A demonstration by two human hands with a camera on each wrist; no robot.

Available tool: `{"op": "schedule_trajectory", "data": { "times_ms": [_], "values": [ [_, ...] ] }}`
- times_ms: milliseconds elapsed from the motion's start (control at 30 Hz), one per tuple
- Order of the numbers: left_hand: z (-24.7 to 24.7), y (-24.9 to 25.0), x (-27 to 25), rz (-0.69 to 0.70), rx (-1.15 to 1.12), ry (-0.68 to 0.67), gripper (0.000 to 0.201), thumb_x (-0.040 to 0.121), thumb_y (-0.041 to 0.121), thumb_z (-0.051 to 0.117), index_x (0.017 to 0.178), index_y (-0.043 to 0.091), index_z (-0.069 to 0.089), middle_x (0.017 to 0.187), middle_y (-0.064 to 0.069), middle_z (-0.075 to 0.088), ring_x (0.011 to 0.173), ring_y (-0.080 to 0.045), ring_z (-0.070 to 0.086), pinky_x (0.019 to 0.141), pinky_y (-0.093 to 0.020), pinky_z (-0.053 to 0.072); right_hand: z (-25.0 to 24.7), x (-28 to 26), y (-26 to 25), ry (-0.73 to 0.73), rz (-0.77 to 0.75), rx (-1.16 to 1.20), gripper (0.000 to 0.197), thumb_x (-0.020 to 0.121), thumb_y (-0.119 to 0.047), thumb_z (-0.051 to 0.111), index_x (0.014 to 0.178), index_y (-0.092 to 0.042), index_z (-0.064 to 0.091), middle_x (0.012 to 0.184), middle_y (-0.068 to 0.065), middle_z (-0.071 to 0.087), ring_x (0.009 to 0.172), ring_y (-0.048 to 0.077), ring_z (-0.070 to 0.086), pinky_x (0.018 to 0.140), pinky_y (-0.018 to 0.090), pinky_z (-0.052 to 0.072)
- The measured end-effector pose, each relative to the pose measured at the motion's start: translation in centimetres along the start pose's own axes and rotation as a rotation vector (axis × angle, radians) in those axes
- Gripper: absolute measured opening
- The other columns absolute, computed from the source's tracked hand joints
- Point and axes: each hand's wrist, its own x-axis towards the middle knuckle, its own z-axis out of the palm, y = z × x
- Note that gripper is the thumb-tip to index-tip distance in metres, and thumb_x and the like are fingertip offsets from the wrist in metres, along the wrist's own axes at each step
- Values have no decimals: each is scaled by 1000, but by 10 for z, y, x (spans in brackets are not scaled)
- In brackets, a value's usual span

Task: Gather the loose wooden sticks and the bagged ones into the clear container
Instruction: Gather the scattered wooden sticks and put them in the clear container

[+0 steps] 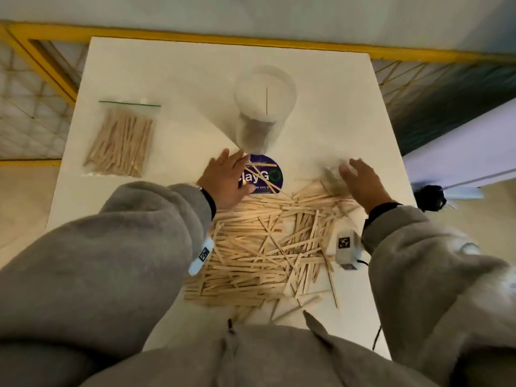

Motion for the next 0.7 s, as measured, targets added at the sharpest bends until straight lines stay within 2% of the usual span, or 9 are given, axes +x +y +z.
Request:
{"op": "schedule_trajectory", "data": {
  "times_ms": [33, 133, 267, 367, 433, 500, 600, 633, 700],
  "values": [
    [3, 2, 6, 19, 38, -34, 75, 92, 53, 39, 150, 18, 9, 160, -5, 7, 145, -33, 3, 116, -51, 10, 11, -3, 10, -41, -15, -109, 45, 101, -32, 40, 139, -9, 41, 149, 15, 36, 137, 36, 32, 112, 50, 28],
    [13, 10, 13, 73, 111, -56, 72, 91, 56, 37, 150, 22, 16, 158, -6, 14, 144, -34, 9, 114, -53, 12, 33, -23, 8, -66, -42, -83, 56, 91, -53, 33, 134, -18, 40, 146, 9, 30, 133, 38, 27, 103, 60, 28],
    [21, 19, -1, 130, 166, 35, 76, 83, 63, 26, 140, 15, 41, 138, -14, 45, 124, -38, 41, 104, -51, 32, 56, -57, -18, -82, -85, -42, 55, 91, -53, 40, 130, -14, 41, 144, 7, 30, 131, 35, 25, 107, 57, 30],
    [22, 22, -26, 166, 194, 86, 75, 83, 61, 25, 134, 12, 50, 124, -14, 53, 112, -37, 49, 99, -48, 36, 62, -81, -30, -206, -123, -11, 64, 92, -53, 46, 144, -17, 35, 156, 6, 21, 143, 35, 15, 117, 48, 16],
    [22, 22, -45, 185, 252, 89, 68, 86, 60, 27, 133, 17, 50, 122, -11, 54, 113, -33, 48, 101, -47, 33, 52, -92, -33, -191, -139, -8, 68, 87, -56, 56, 144, -22, 39, 156, 6, 26, 143, 30, 20, 115, 43, 18],
    [19, 17, -60, 213, 239, 45, 71, 84, 63, 24, 134, 19, 49, 125, -11, 53, 118, -31, 45, 106, -48, 28, 39, -92, -36, -93, -203, -62, 81, 78, -57, 67, 145, -24, 37, 156, 5, 28, 142, 30, 22, 114, 46, 21],
    [15, 3, -78, 151, 145, -63, 81, 82, 68, 39, 145, 18, 30, 148, -12, 33, 139, -32, 25, 114, -53, 10, 32, -83, -47, -159, -319, -131, 104, 71, -57, 73, 152, -21, 19, 161, 4, 15, 148, 30, 7, 118, 49, 12],
    [12, -2, -90, 115, 152, -88, 84, 82, 64, 46, 147, 17, 23, 152, -11, 28, 141, -32, 21, 114, -54, 7, 34, -86, -54, -194, -360, -172, 106, 70, -56, 74, 152, -19, 17, 160, 6, 17, 147, 31, 9, 118, 48, 12],
    [10, -10, -92, 110, 175, -72, 85, 82, 51, 58, 147, 11, 20, 147, -14, 34, 135, -33, 32, 112, -51, 18, 41, -80, -66, -209, -422, -270, 93, 72, -47, 76, 146, -16, 29, 148, 12, 35, 137, 34, 29, 111, 47, 27]
  ]
}}
